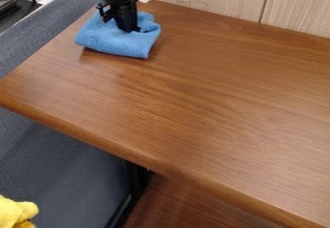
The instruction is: Unfold the cloth from left to the right
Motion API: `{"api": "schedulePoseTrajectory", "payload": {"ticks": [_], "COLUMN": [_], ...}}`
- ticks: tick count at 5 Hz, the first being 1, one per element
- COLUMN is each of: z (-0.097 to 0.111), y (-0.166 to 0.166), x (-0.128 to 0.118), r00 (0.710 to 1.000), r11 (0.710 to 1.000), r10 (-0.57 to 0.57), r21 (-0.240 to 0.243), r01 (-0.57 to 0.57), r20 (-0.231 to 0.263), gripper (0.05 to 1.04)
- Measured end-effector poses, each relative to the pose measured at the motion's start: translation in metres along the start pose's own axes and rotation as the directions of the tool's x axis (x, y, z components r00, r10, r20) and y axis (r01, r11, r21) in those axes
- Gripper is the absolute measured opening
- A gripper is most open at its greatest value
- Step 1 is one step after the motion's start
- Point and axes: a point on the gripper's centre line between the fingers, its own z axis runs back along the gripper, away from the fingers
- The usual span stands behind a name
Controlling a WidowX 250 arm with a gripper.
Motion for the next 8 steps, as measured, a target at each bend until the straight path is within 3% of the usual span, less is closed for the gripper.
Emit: {"api": "schedulePoseTrajectory", "payload": {"ticks": [2,3,4,7,8], "z": [0.047,0.059,0.055,0.017,0.012], "y": [0.015,0.034,0.058,0.112,0.119], "x": [-0.004,-0.008,-0.017,-0.026,-0.026], "r00": [1.000,1.000,0.999,0.999,0.999], "r11": [0.996,0.996,0.998,0.996,0.993], "r10": [0.006,0.023,0.043,0.036,0.029], "r21": [-0.086,-0.089,-0.049,0.087,0.115], "r01": [-0.005,-0.023,-0.043,-0.036,-0.031], "r20": [0.012,0.007,-0.011,0.009,0.016], "gripper": [0.067,0.067,0.067,0.092,0.258]}}
